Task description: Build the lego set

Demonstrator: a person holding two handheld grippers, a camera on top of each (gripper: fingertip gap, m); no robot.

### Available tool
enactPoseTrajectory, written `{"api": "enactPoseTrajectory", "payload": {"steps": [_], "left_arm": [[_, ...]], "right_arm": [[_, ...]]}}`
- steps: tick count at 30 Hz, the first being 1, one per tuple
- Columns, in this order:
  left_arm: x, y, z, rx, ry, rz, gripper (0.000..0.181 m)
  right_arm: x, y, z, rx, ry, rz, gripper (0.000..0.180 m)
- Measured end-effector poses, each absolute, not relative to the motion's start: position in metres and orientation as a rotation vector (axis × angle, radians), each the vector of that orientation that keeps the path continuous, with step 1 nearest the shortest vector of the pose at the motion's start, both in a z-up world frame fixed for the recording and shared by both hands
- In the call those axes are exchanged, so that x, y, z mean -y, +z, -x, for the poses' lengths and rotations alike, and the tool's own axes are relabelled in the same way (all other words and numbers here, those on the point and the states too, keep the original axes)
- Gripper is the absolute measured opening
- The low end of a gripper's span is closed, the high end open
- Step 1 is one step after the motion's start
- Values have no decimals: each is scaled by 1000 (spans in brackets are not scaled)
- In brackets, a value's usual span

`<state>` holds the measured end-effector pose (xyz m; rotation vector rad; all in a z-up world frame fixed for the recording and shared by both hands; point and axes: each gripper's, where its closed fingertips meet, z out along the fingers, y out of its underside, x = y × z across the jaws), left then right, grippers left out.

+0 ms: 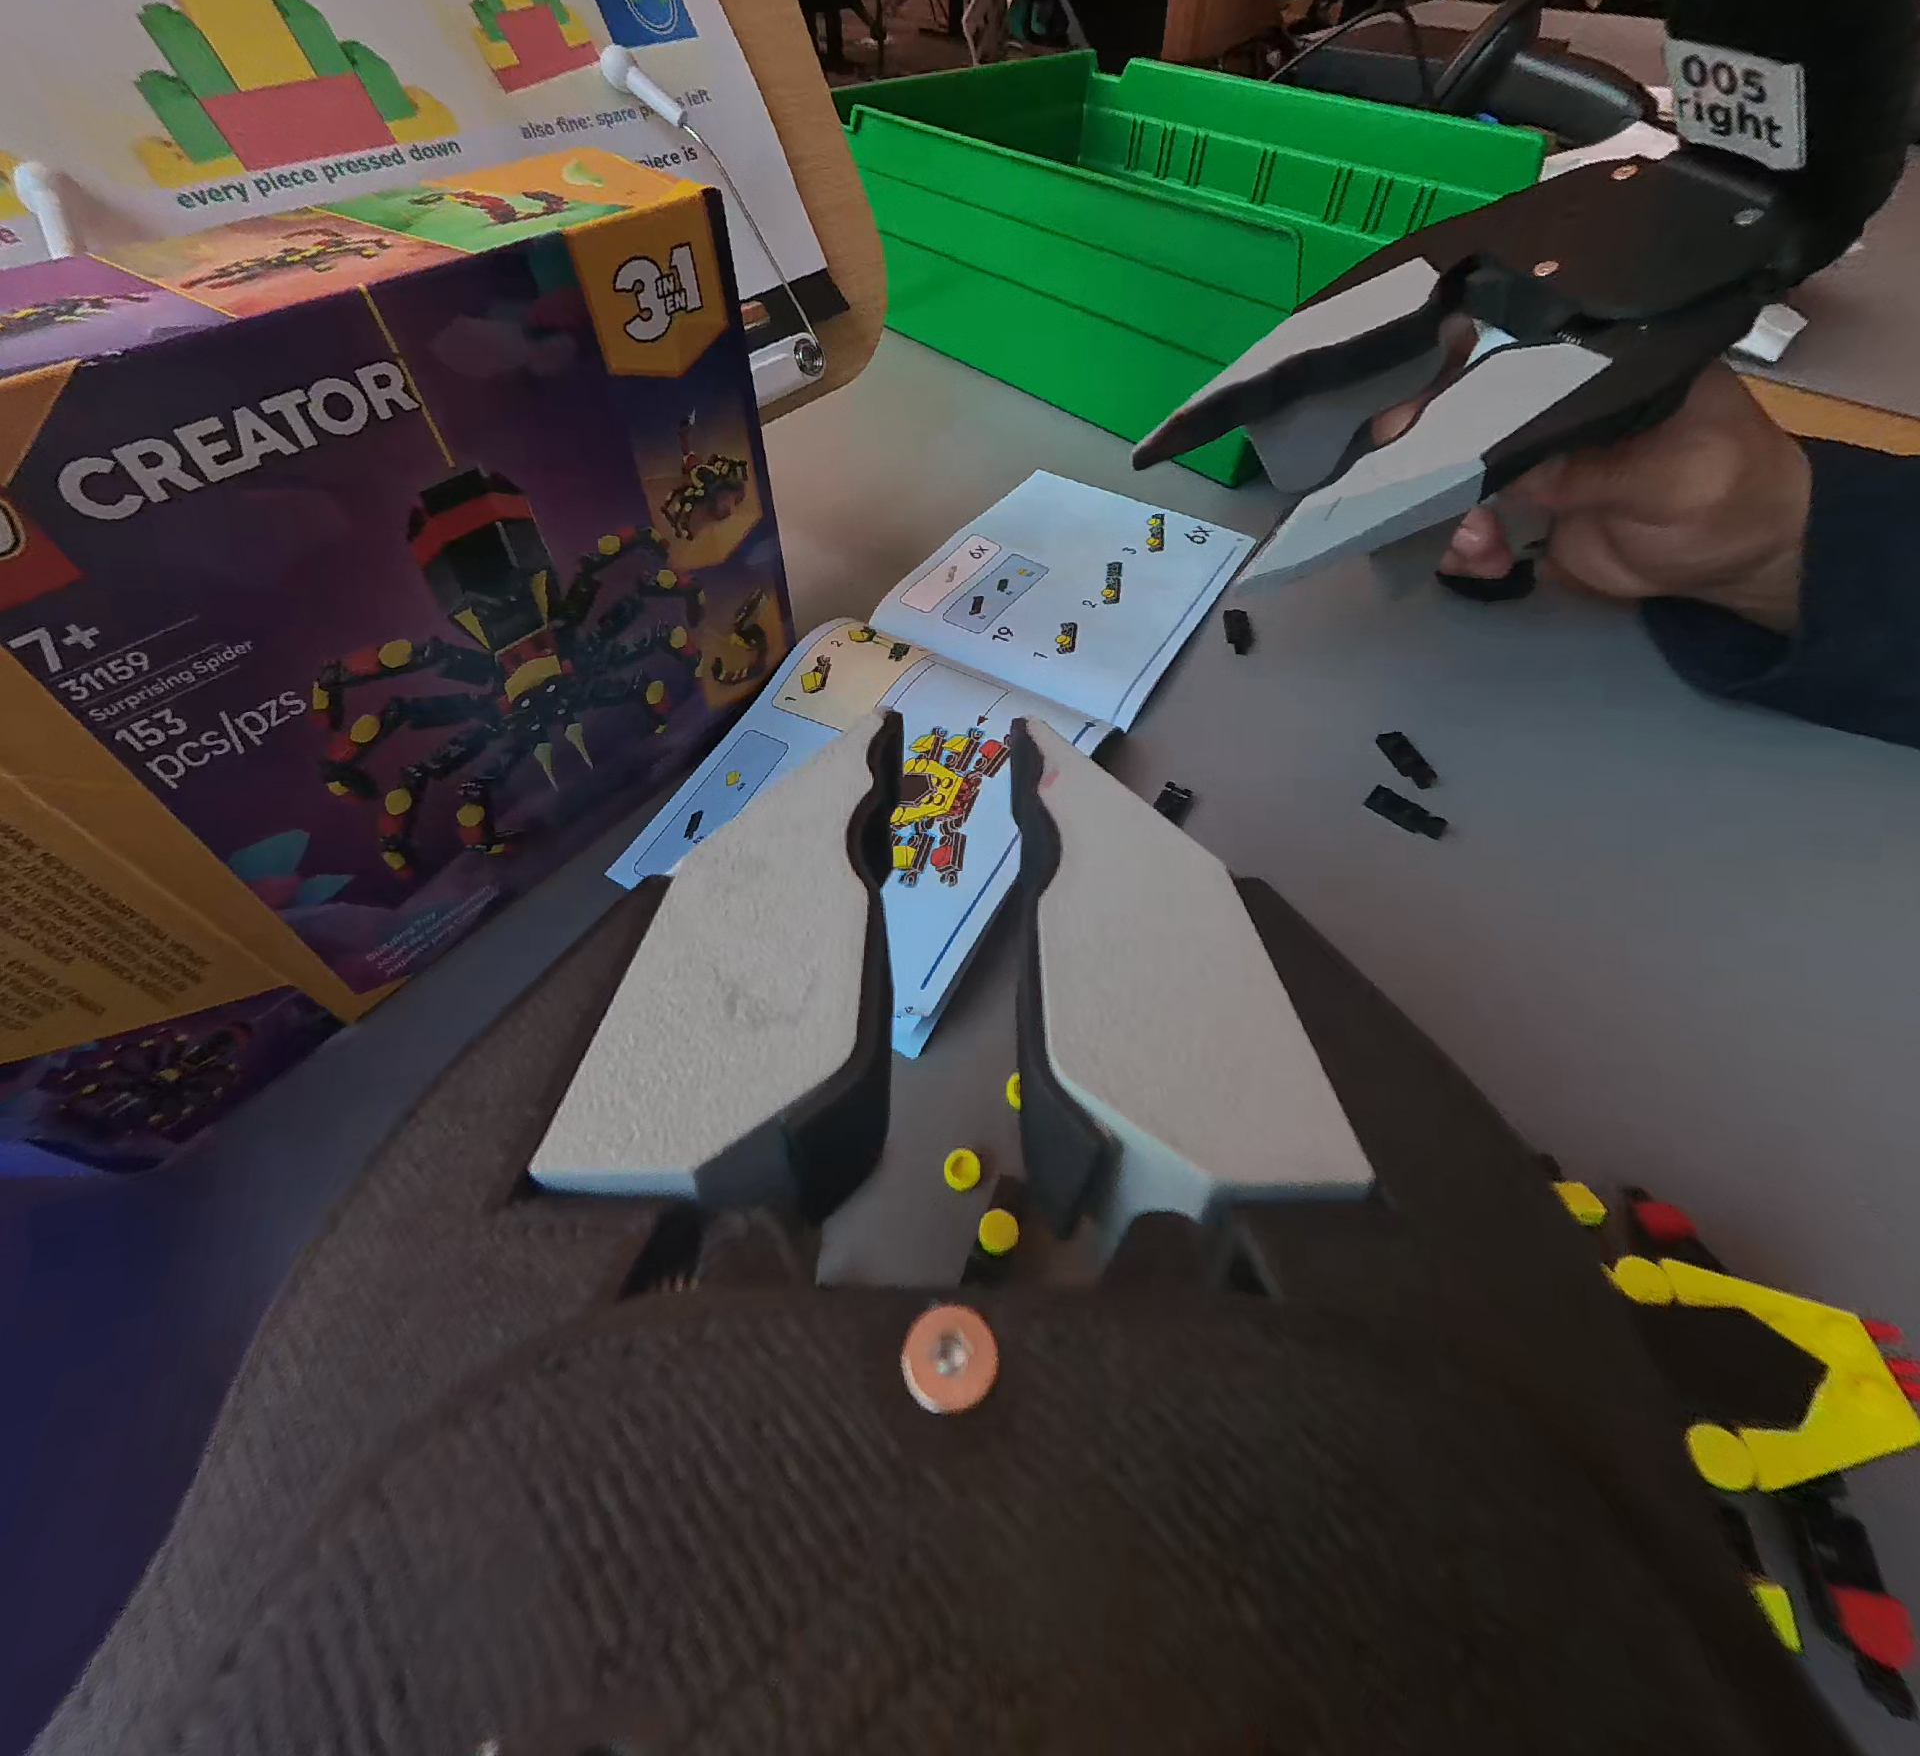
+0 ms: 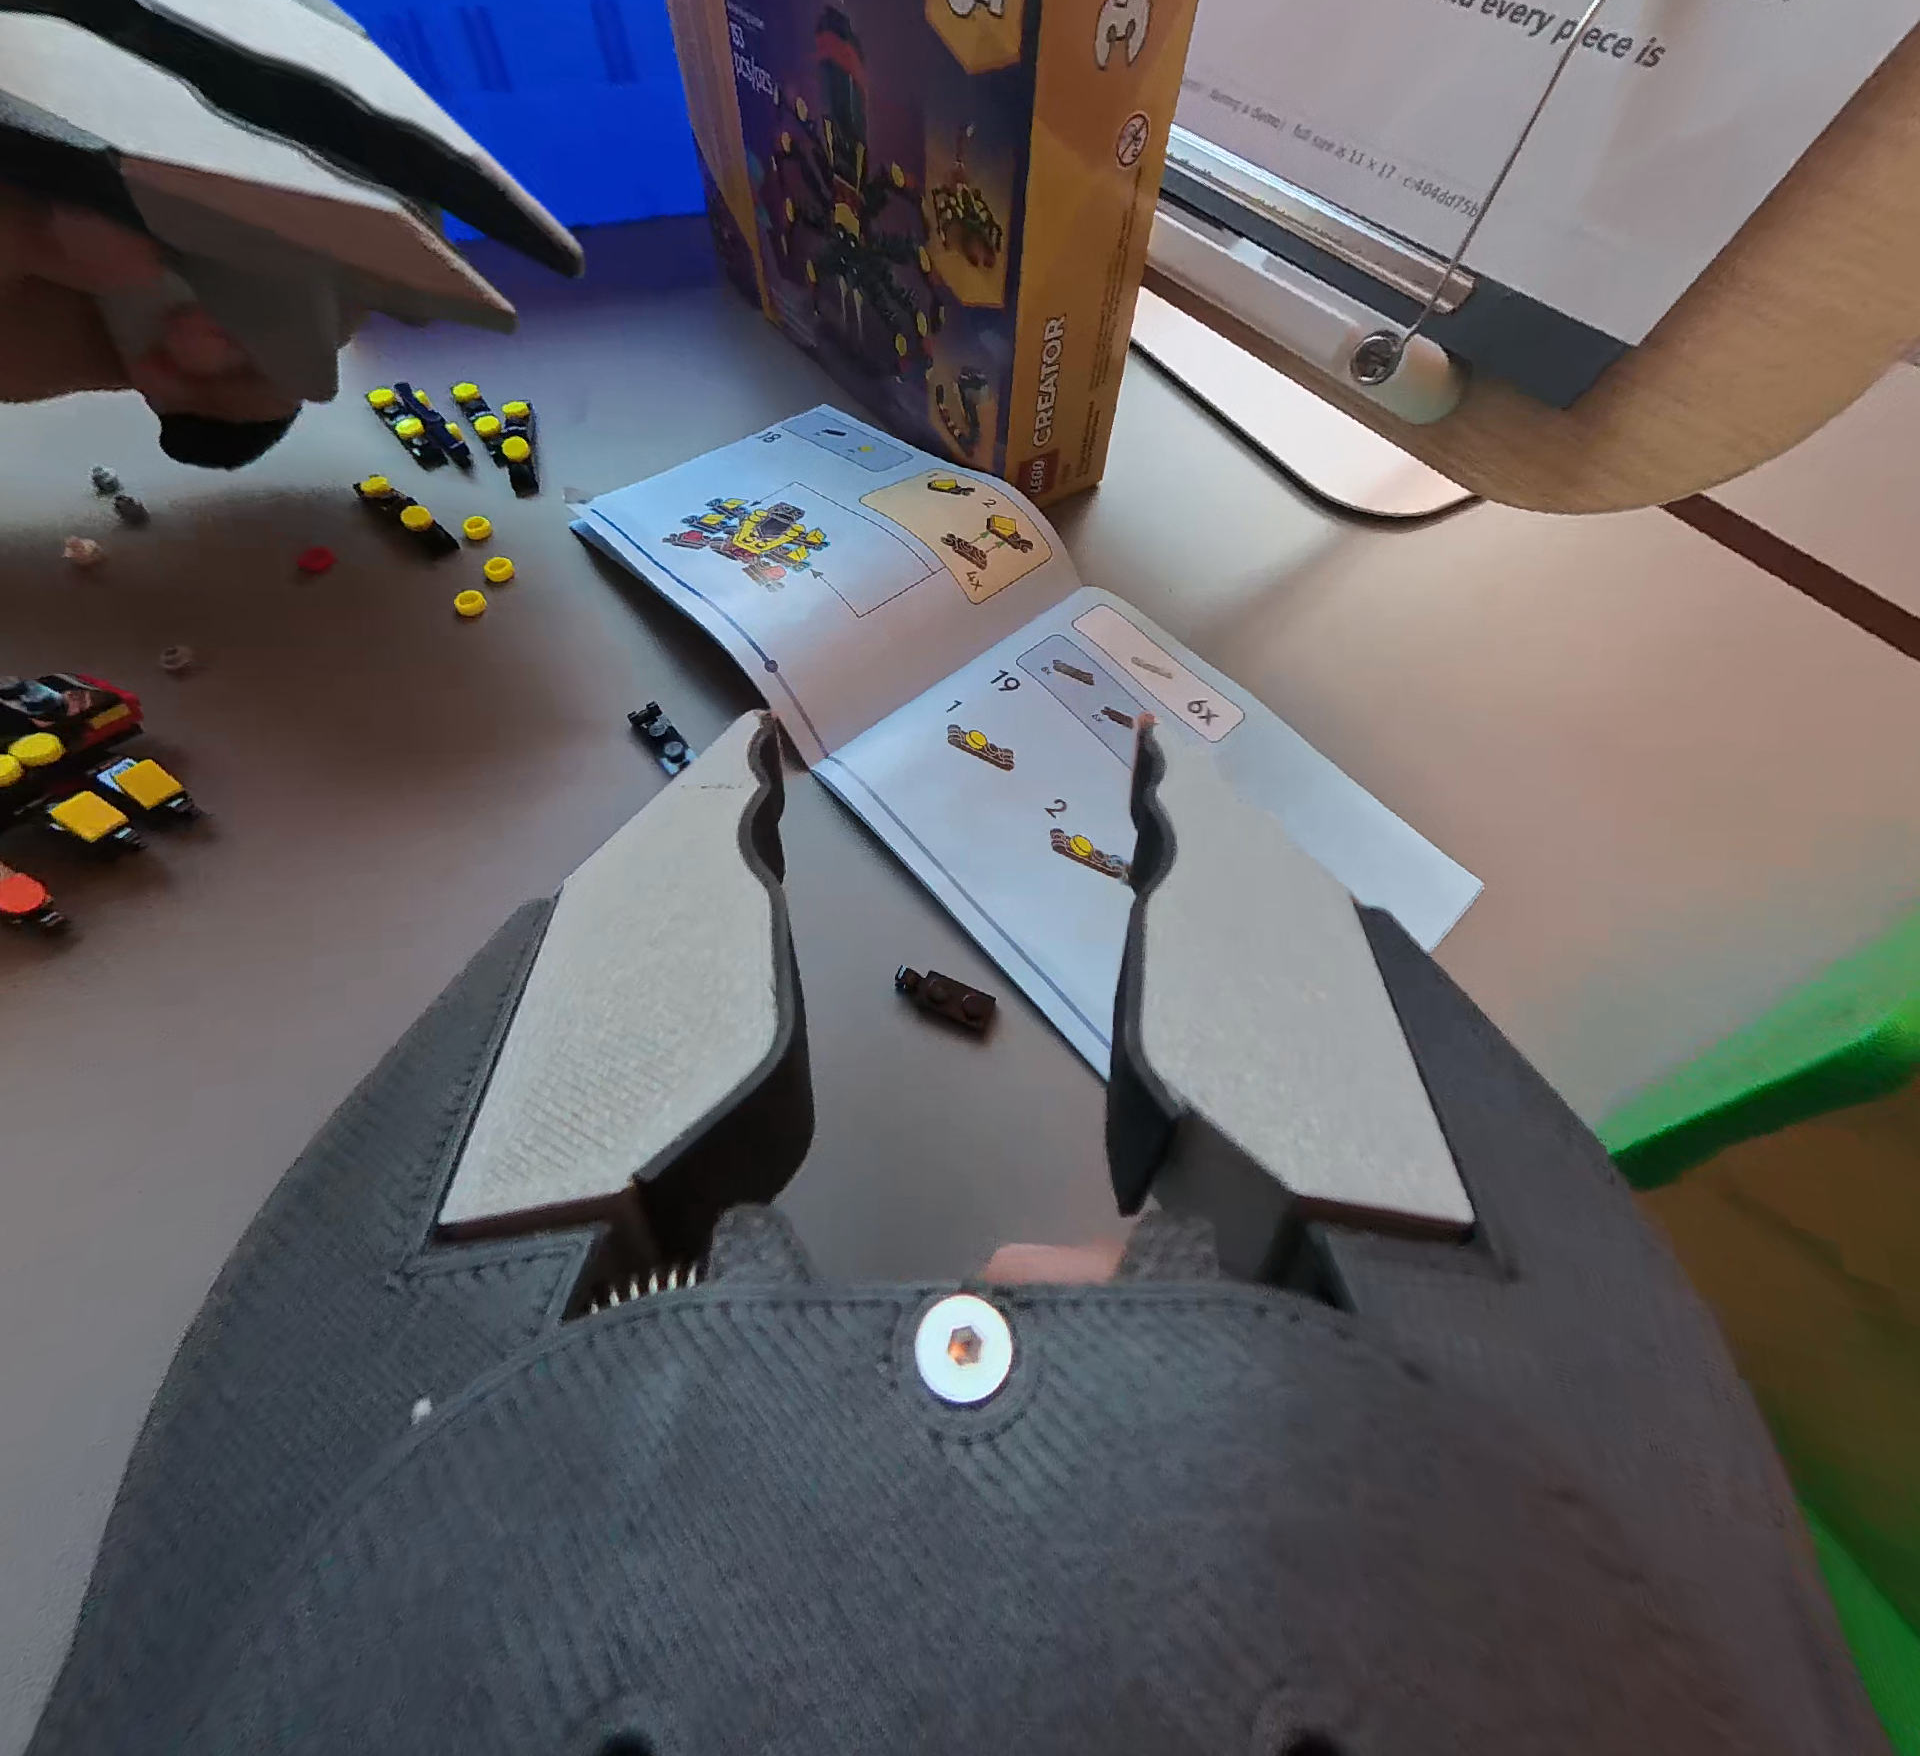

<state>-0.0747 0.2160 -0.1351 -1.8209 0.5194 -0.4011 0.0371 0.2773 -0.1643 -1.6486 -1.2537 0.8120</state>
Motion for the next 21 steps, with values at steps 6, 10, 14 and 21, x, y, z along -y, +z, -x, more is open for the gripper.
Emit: {"api": "enactPoseTrajectory", "payload": {"steps": [6,10,14,21], "left_arm": [[-217,-132,79,-492,-387,1819,17],[-218,-127,83,-477,-368,1799,16],[-219,-122,88,-446,-358,1782,13],[-222,-106,108,-376,-308,1743,13]], "right_arm": [[-291,-157,-45,1148,766,1643,61],[-295,-153,-46,1109,687,1628,53],[-301,-142,-47,1039,598,1605,47],[-307,-114,-40,812,725,1600,44]]}}
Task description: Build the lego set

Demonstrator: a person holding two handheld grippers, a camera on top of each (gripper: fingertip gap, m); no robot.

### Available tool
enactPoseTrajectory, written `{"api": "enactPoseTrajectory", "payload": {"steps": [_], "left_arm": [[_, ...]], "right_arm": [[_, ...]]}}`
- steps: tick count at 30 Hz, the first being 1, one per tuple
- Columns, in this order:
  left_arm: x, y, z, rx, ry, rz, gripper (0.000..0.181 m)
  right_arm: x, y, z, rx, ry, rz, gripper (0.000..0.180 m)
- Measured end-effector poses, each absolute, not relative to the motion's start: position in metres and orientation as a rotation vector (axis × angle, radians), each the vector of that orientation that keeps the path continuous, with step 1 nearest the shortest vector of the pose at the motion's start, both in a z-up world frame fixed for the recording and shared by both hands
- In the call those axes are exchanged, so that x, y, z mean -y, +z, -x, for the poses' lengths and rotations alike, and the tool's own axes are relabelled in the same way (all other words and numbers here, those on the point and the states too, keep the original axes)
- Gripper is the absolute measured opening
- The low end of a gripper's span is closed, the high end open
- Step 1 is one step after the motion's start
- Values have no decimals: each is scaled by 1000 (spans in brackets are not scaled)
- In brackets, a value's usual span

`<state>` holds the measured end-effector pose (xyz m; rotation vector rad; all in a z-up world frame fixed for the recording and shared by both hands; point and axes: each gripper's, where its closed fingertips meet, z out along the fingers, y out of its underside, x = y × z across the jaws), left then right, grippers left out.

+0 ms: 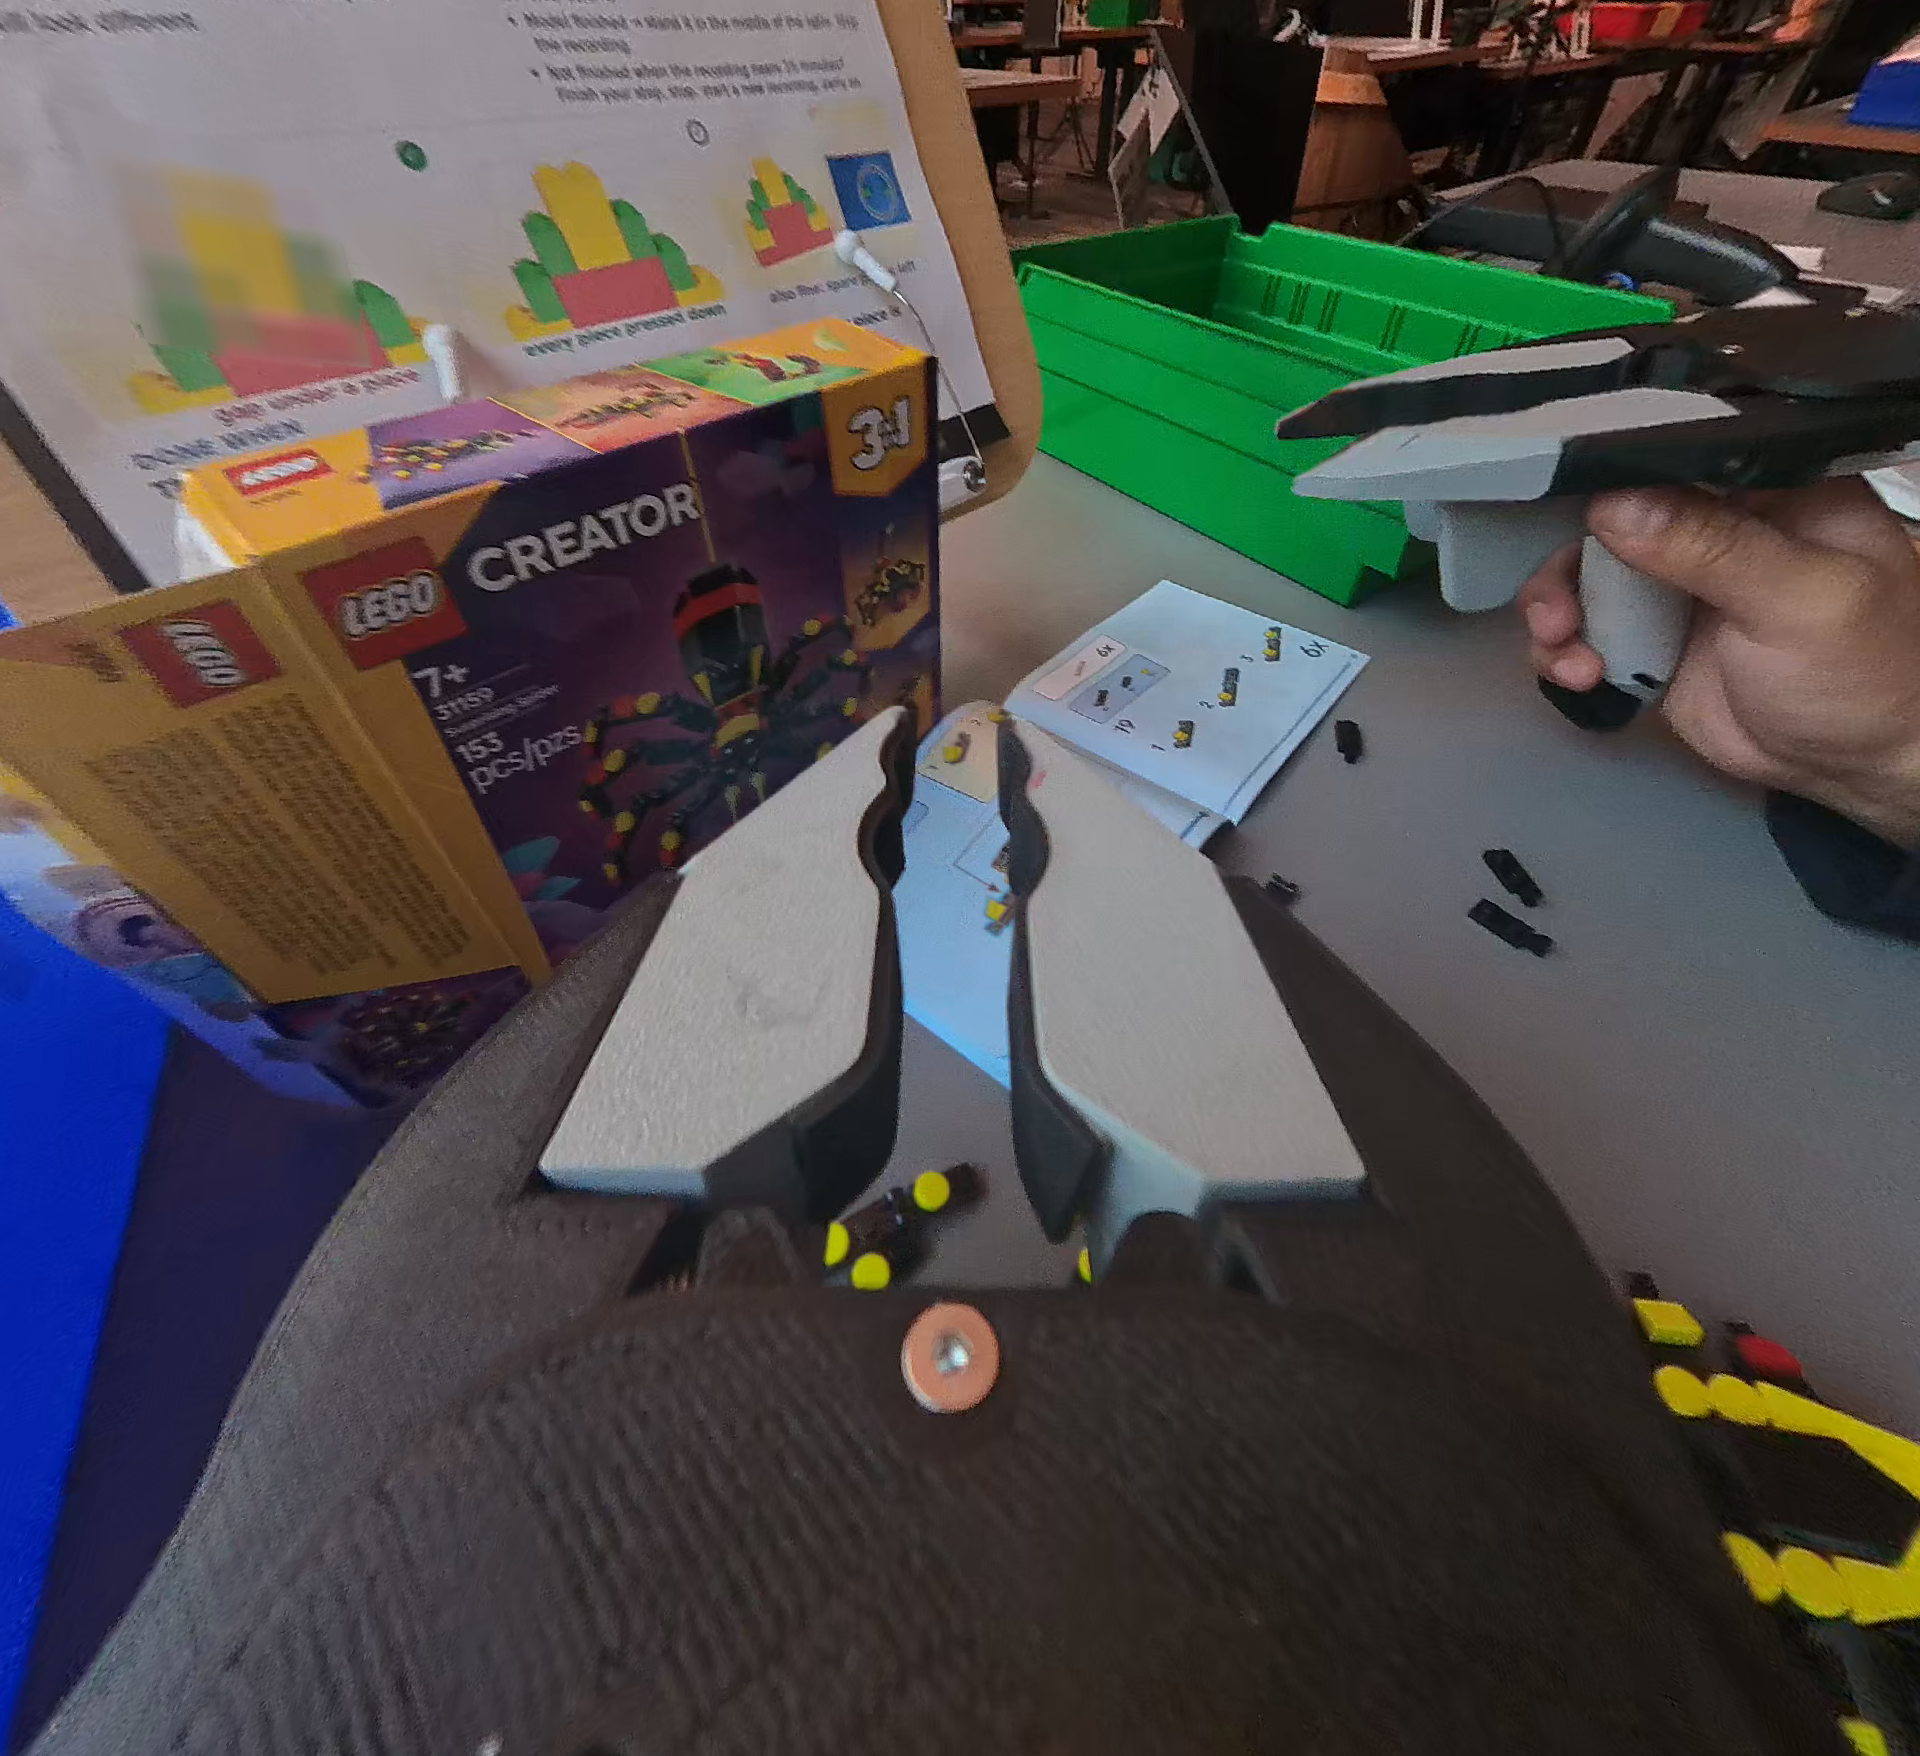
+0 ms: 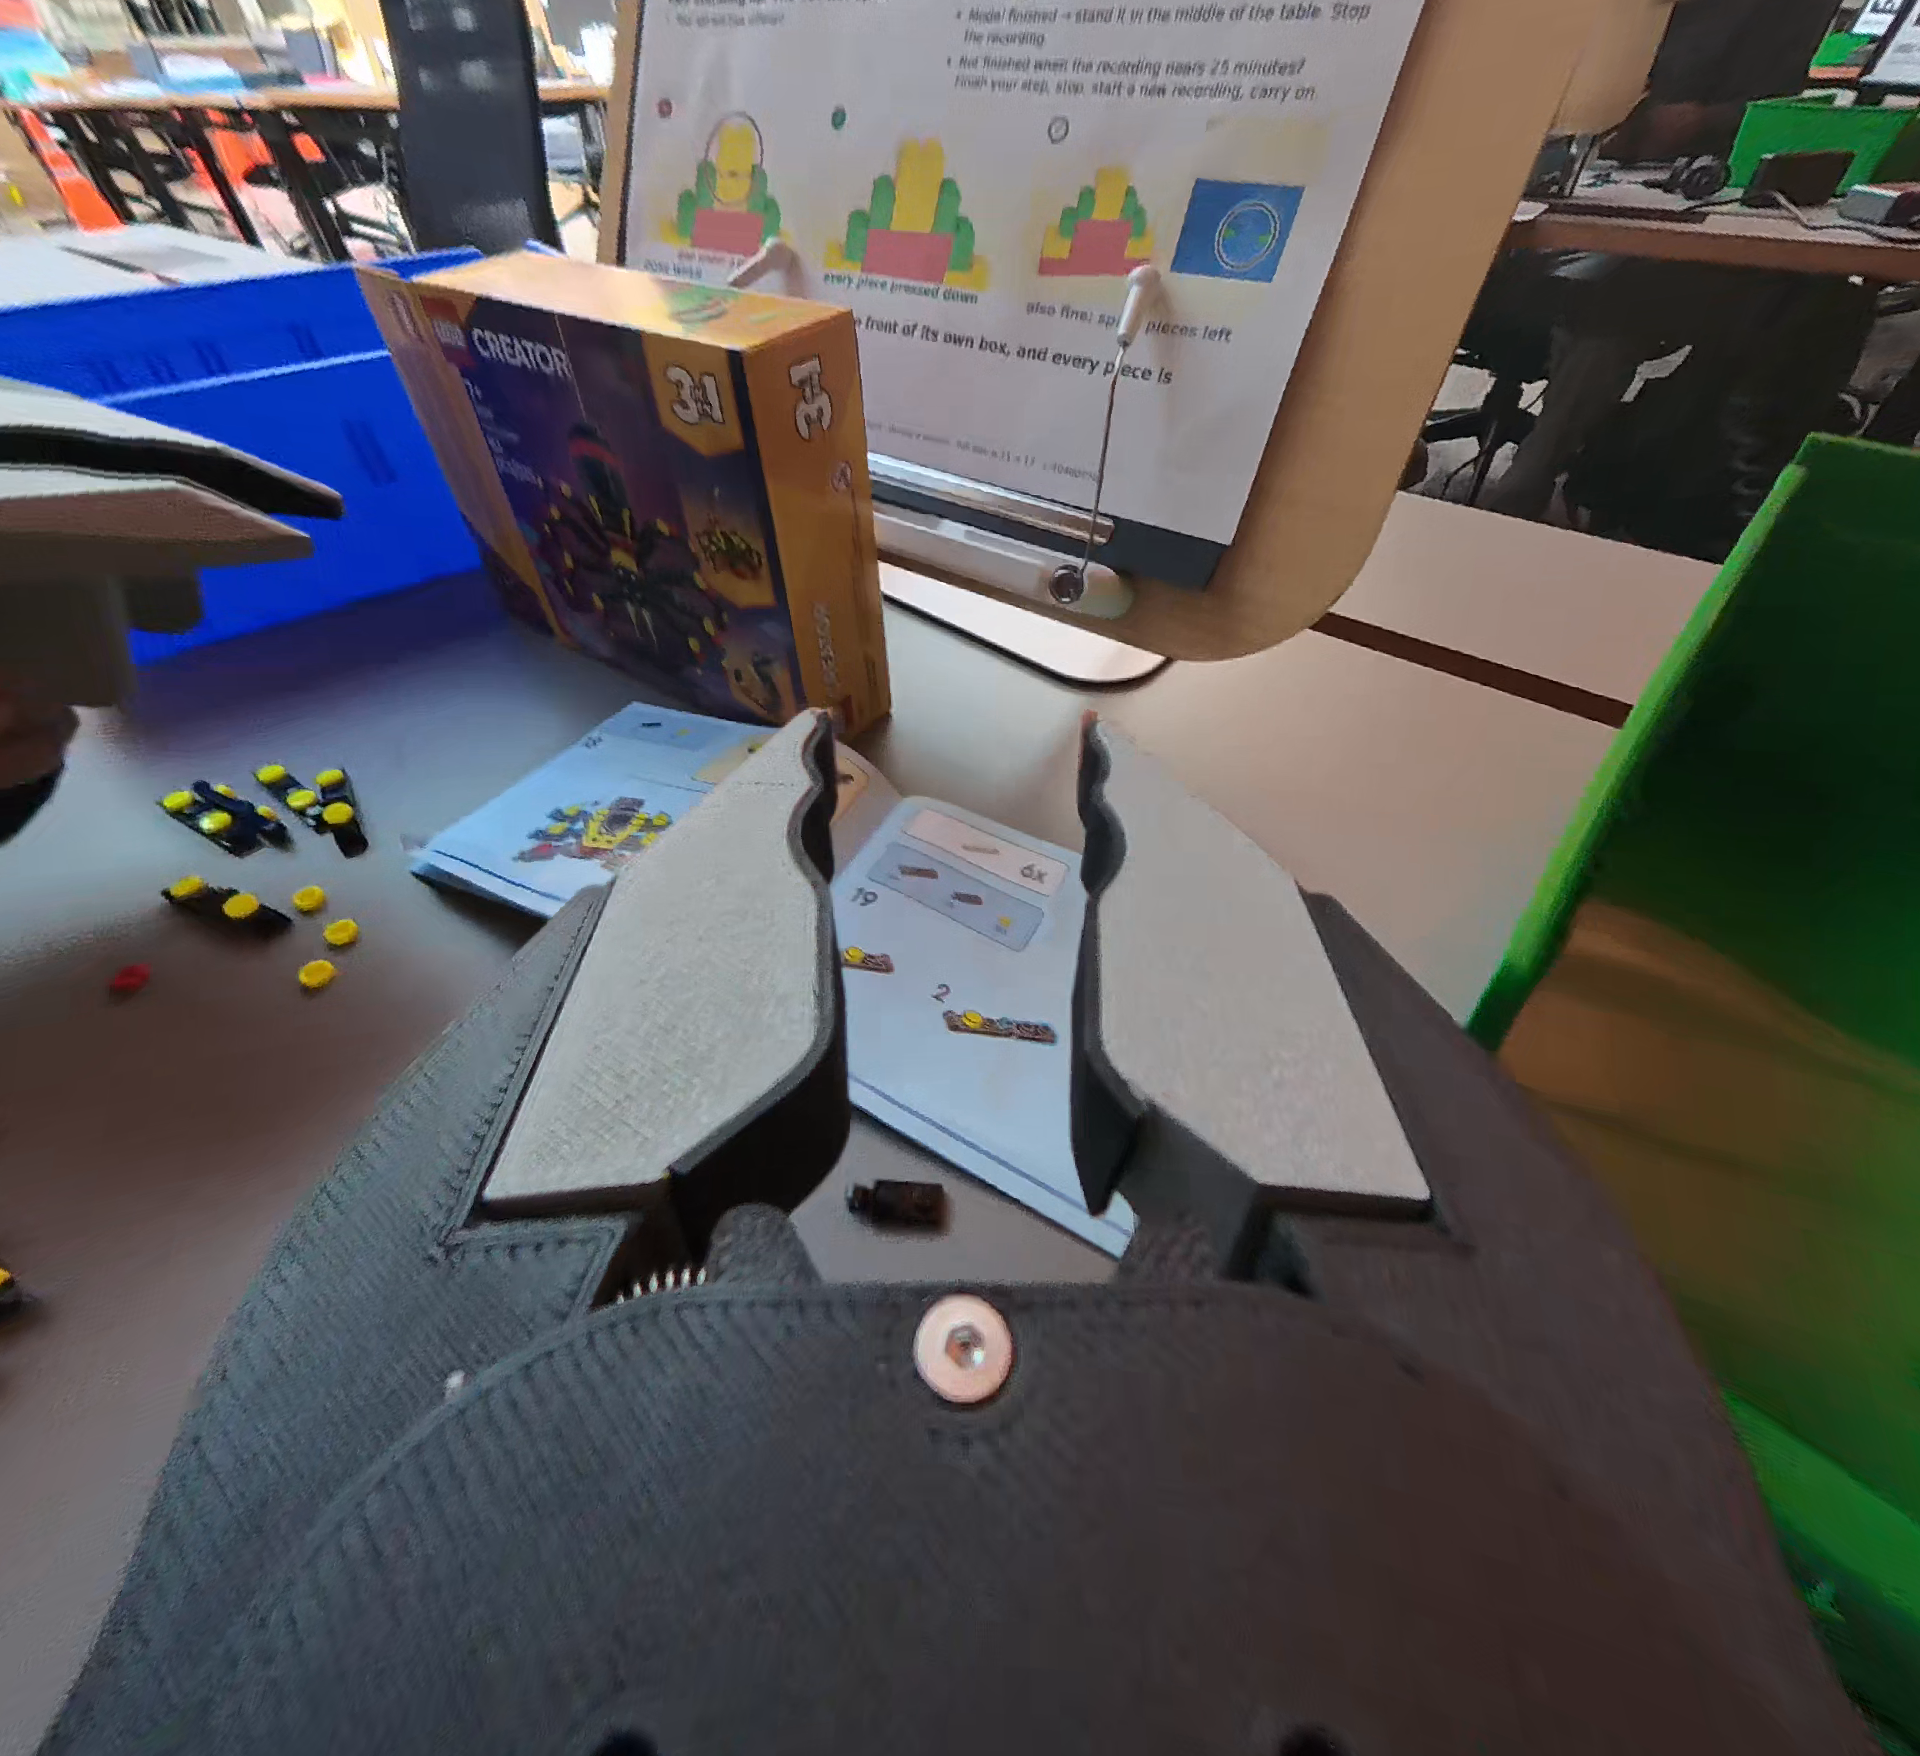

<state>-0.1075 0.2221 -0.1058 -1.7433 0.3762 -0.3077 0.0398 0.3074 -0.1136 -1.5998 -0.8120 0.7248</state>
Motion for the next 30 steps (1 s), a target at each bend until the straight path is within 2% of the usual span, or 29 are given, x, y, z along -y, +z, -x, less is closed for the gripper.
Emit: {"api": "enactPoseTrajectory", "payload": {"steps": [4,10,15,30], "left_arm": [[-221,-94,127,-326,-322,1725,12],[-210,-114,137,-477,-331,1880,13],[-213,-101,159,-361,-324,1816,2],[-212,-129,150,-508,-232,1924,3]], "right_arm": [[-297,-125,-28,911,712,1596,41],[-290,-140,-16,969,806,1639,41],[-284,-147,-15,1033,818,1654,38],[-273,-152,-7,1104,860,1660,34]]}}
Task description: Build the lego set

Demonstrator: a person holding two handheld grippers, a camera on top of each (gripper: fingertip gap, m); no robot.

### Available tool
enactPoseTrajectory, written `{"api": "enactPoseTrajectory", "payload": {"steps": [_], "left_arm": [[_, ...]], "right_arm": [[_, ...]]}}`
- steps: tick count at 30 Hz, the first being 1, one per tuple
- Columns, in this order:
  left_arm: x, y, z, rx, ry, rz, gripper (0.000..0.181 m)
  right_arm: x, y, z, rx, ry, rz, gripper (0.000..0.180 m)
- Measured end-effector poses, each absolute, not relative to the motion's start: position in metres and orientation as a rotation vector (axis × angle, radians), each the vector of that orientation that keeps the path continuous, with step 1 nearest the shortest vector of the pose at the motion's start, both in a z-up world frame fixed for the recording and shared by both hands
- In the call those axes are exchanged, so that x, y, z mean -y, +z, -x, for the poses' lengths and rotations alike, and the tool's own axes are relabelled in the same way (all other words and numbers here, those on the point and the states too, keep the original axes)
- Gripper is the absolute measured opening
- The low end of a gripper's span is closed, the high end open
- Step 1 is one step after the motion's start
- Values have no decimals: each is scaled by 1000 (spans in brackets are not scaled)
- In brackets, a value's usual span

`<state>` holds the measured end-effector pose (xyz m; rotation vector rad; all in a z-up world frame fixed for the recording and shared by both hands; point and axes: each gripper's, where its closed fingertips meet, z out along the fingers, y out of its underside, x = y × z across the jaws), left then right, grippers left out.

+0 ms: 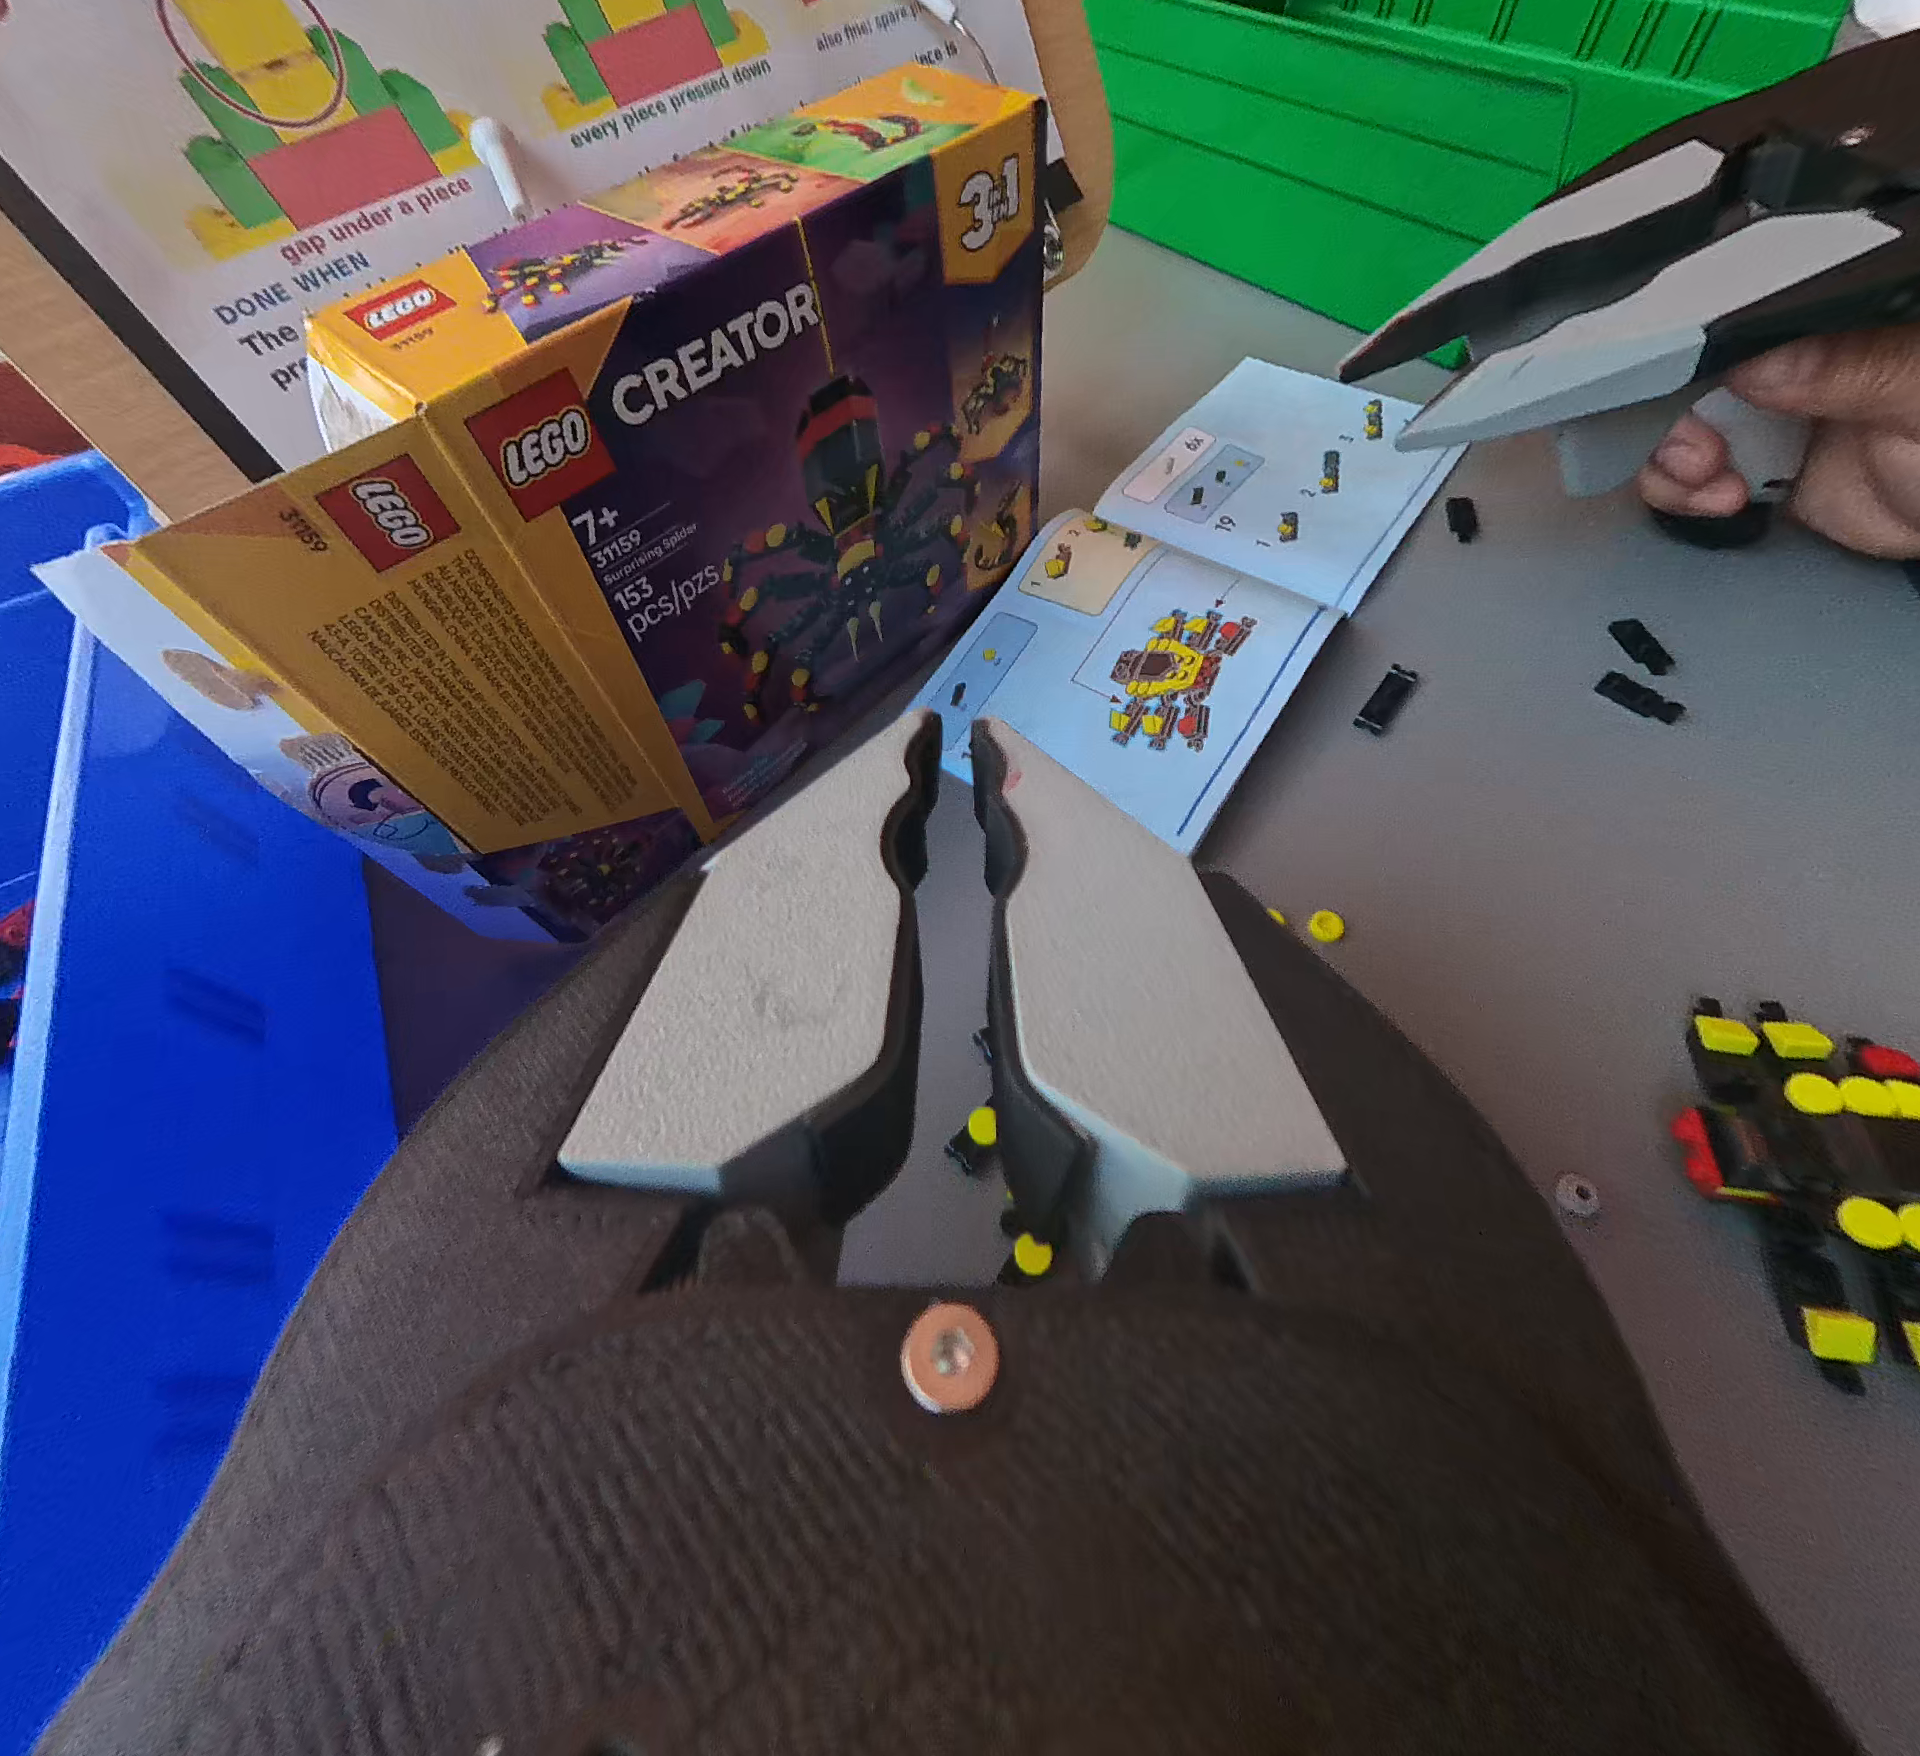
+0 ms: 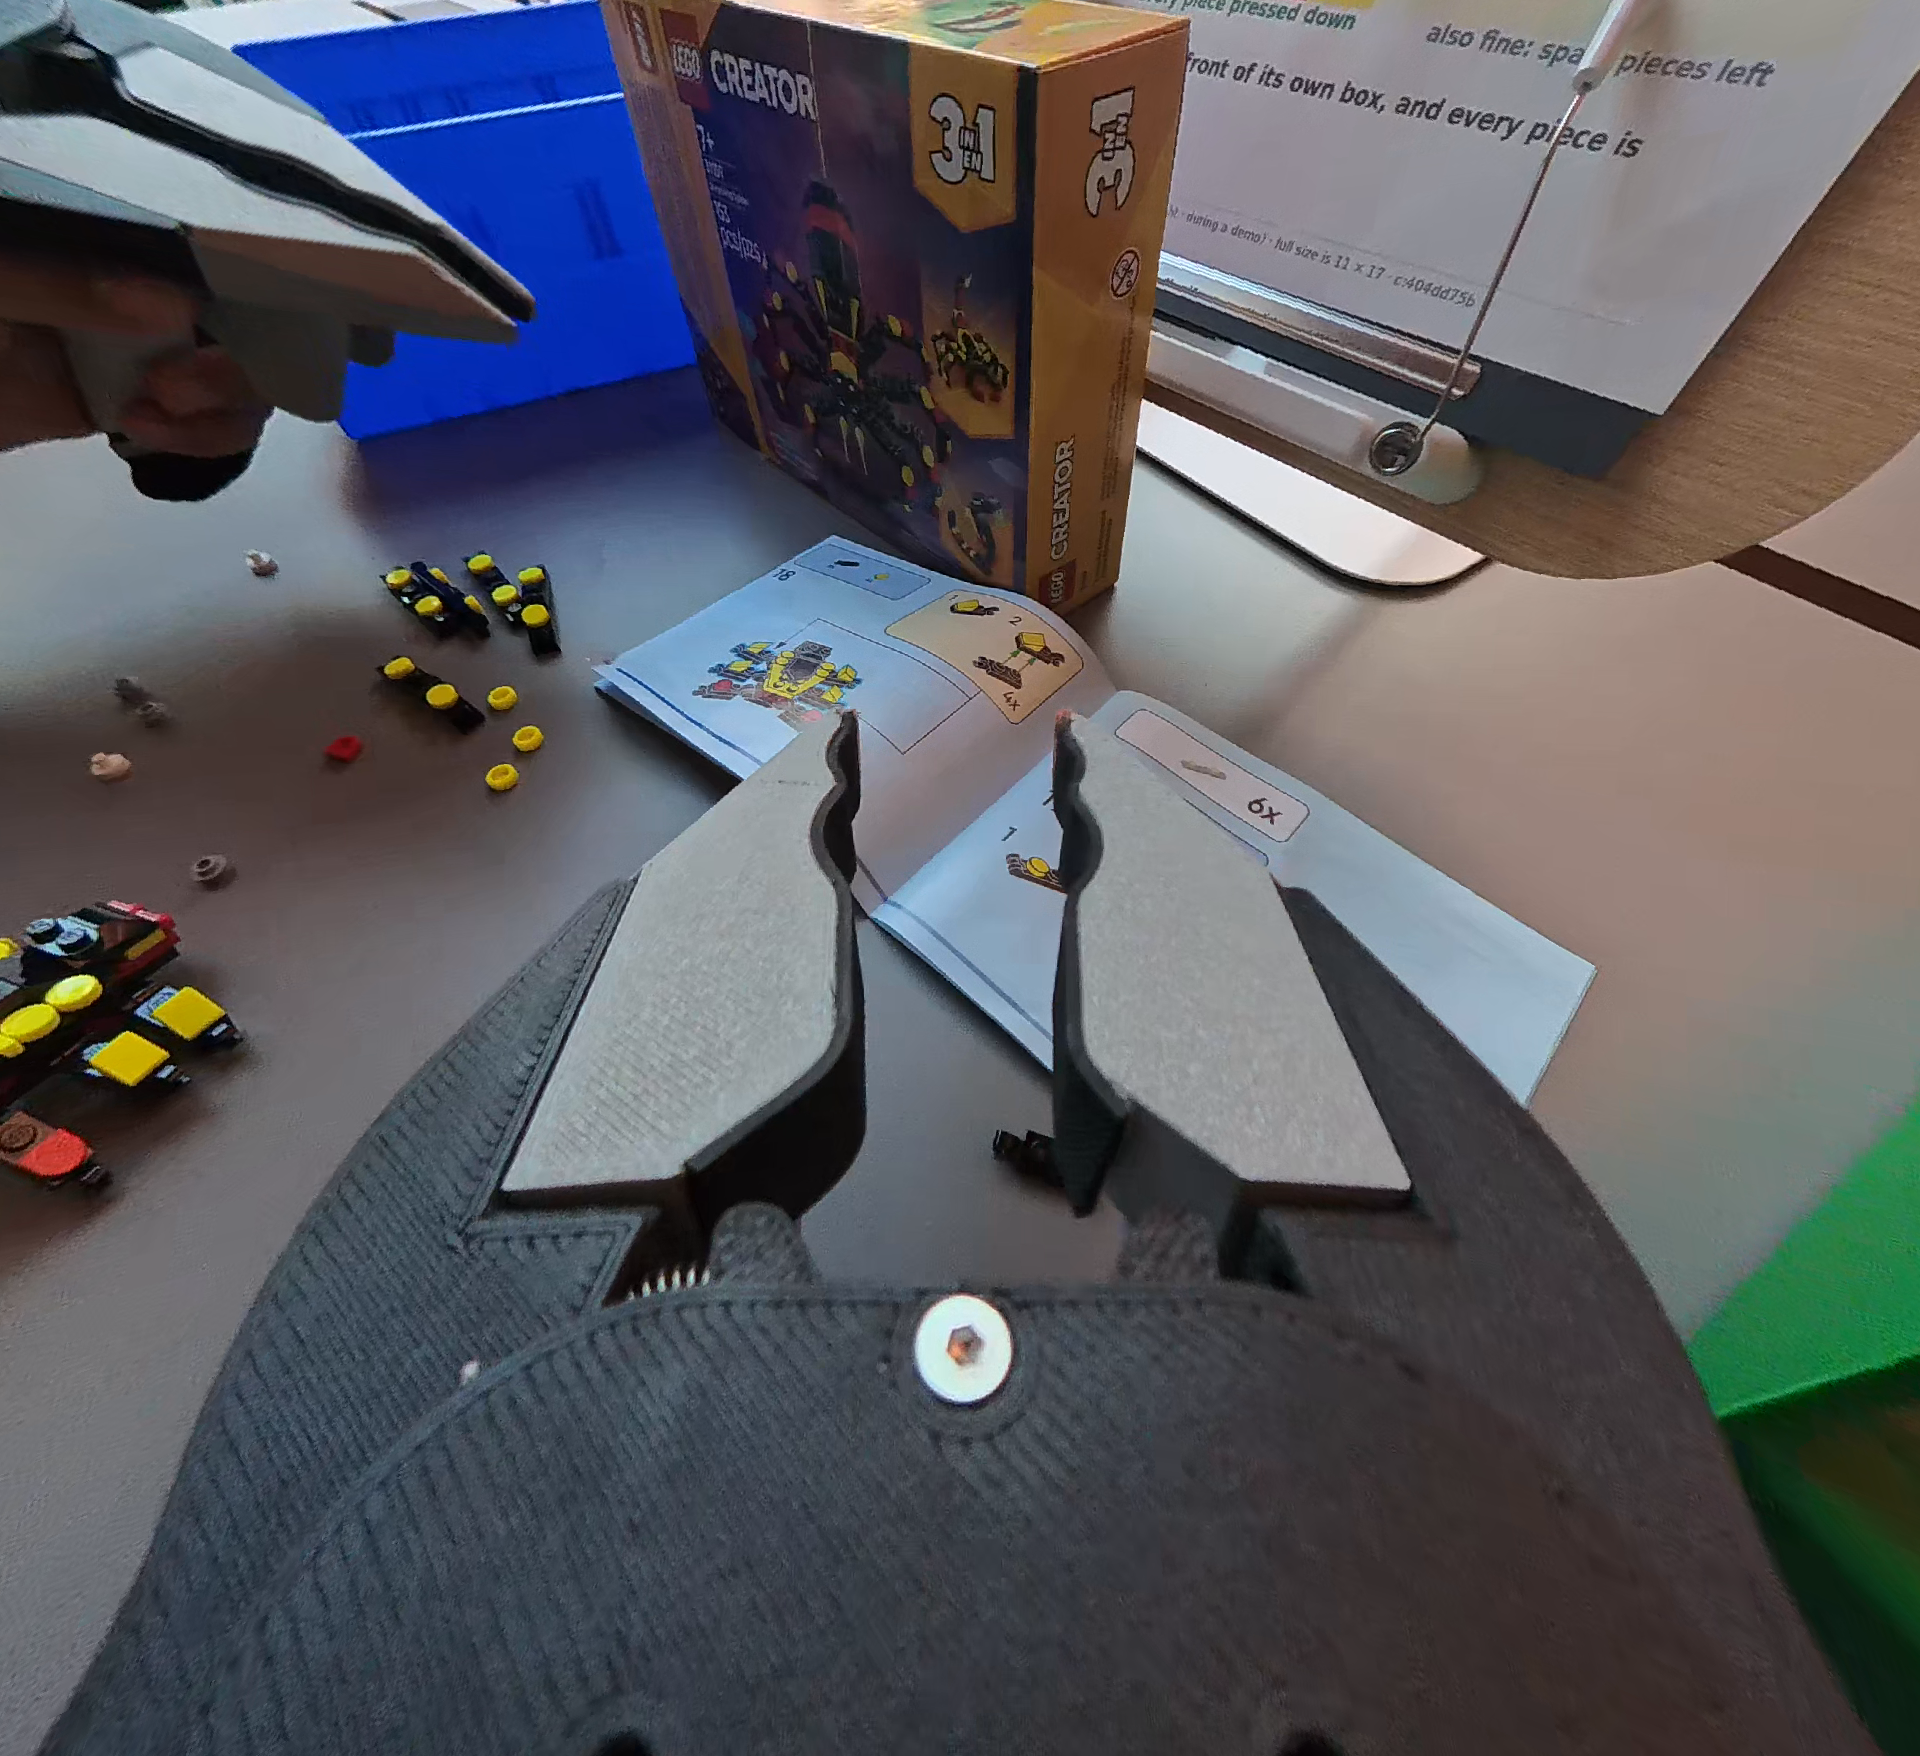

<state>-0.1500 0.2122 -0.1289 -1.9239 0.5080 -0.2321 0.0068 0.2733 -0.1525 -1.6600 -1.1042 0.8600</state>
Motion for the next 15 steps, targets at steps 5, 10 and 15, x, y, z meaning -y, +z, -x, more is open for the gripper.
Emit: {"api": "enactPoseTrajectory", "payload": {"steps": [5,10,15], "left_arm": [[-214,-130,154,-474,-256,1923,0],[-217,-137,156,-485,-185,1945,0],[-218,-138,153,-484,-195,1942,0]], "right_arm": [[-274,-153,-7,1098,878,1669,34],[-273,-154,-6,1111,873,1671,34],[-273,-155,-6,1113,878,1676,33]]}}
